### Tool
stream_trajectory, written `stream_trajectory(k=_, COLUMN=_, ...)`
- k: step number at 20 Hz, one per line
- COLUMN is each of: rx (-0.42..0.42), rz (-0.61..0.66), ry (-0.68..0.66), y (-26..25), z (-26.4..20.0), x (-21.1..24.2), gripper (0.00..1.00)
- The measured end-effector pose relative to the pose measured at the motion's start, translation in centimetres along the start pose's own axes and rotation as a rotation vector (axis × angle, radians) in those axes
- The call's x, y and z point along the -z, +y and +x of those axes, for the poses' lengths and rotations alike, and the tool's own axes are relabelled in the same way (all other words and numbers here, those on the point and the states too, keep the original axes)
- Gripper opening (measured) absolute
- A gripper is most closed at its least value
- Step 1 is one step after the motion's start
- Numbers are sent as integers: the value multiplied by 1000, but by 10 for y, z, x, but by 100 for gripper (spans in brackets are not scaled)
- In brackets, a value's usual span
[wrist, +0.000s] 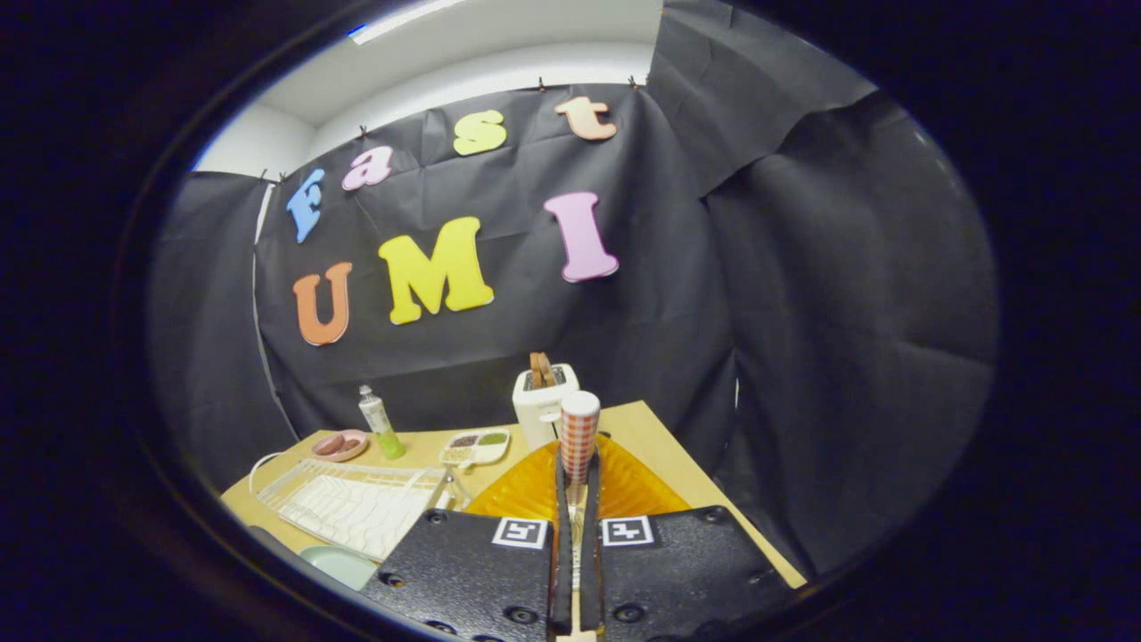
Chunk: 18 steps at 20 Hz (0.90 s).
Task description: Take the plate from the dish rack, then take the spoon from the basket and place it into the plate.
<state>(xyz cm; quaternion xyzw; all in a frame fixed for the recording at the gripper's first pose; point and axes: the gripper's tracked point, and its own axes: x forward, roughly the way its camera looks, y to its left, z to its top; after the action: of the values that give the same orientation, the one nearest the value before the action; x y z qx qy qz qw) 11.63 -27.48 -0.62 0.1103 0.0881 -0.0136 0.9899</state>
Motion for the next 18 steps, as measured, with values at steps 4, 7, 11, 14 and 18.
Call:
stream_trajectory(k=4, rx=-76, rz=-12, ry=-20, y=69, z=-53, x=0, gripper=9)
stream_trajectory(k=7, rx=-136, rz=-38, ry=5, y=125, z=-78, x=24, gripper=9)
stream_trajectory(k=11, rx=-215, rz=-29, ry=50, y=195, z=-96, x=73, gripper=9)
stream_trajectory(k=14, rx=-258, rz=-9, ry=110, y=240, z=-100, x=118, gripper=8)
stream_trajectory(k=18, rx=-260, rz=-3, ry=165, y=271, z=-94, x=161, gripper=9)
